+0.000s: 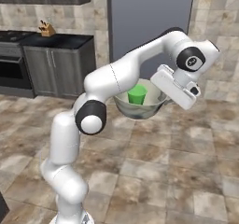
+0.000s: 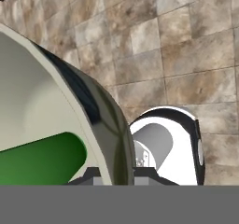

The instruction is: Place the cup inside the bowl on the dining table and move the bowl to any counter.

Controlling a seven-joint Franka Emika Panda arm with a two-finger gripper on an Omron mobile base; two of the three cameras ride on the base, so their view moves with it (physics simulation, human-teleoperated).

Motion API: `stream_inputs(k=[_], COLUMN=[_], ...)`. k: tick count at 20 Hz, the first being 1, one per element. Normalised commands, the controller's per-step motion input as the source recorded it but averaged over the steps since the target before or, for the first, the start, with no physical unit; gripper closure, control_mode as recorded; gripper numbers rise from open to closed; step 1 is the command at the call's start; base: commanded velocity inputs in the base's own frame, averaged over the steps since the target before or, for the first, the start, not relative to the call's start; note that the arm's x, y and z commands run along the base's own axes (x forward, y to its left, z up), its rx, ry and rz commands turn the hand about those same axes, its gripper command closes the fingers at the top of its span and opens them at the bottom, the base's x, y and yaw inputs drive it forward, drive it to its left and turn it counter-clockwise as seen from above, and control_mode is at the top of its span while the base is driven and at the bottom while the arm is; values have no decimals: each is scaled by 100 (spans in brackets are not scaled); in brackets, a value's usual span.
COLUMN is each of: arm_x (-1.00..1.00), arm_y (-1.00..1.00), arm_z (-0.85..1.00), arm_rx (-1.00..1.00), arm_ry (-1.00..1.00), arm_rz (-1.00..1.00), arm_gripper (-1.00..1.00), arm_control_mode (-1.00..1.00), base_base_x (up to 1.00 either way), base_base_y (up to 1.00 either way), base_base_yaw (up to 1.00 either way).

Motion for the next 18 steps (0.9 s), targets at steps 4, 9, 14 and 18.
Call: stream_inputs(k=[4,9,14,18], arm_x=[0,0,0,0], arm_y=[0,0,0,0], arm_z=[0,0,0,0], arm_rx=[0,0,0,0], arm_ry=[0,0,0,0], arm_rz=[0,0,0,0], arm_gripper=[100,100,100,100], arm_control_mode=[100,100,100,100], base_base_x=[100,100,100,100], base_base_y=[0,0,0,-2], base_base_yaw=[0,0,-3,-7])
